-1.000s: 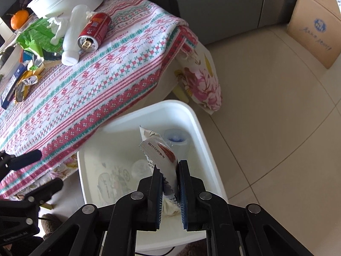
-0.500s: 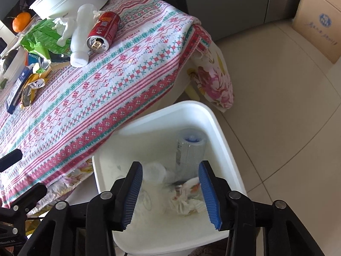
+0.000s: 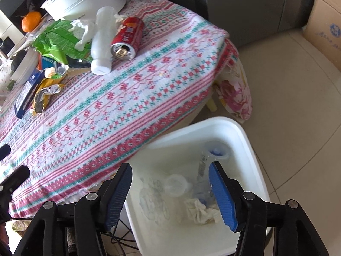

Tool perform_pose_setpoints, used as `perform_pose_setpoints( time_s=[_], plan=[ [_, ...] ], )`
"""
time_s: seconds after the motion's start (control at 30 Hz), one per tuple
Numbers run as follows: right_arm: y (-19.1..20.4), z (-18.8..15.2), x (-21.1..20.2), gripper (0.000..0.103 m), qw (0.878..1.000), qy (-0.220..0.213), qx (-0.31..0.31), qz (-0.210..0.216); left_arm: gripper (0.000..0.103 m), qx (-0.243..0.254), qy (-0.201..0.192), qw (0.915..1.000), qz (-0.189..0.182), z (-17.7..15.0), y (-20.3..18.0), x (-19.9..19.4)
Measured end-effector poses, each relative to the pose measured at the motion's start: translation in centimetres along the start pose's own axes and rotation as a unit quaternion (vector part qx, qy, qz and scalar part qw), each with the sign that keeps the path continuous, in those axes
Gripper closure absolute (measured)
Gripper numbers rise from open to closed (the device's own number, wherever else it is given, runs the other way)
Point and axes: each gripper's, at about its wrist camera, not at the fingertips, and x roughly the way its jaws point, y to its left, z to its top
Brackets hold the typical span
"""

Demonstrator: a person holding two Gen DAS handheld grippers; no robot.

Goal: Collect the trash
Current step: 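Grasp the yellow chip bag with the left gripper while the right tool returns to the table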

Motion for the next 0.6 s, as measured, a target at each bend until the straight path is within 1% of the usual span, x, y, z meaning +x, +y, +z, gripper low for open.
perform_pose_setpoints(
  time_s=[0.2, 0.37, 0.5, 0.57, 0.6],
  plan=[
    [3.0, 1.7, 0.6, 0.035, 1.000, 0.000, -0.025, 0.002, 0.003, -0.028, -0.006, 0.9990, 0.033, 1.6, 4.6, 0.4],
    [5.4, 4.0, 1.1, 0.034, 0.999, -0.008, -0.045, 0.000, 0.003, -0.059, -0.005, 0.9969, 0.052, 3.0, 8.5, 2.9],
    [7.2, 6.1, 1.7, 0.034, 0.999, -0.011, -0.040, 0.012, 0.003, -0.091, -0.009, 0.9945, 0.051, 4.3, 11.1, 5.5],
    [8.0, 6.9, 2.2, 0.034, 0.999, -0.013, -0.037, 0.016, 0.006, -0.105, -0.008, 0.9932, 0.050, 4.8, 12.2, 6.9],
    [8.4, 7.2, 2.5, 0.034, 0.999, -0.013, -0.037, 0.017, 0.010, -0.110, -0.006, 0.9926, 0.051, 5.0, 12.6, 7.6]
  ],
)
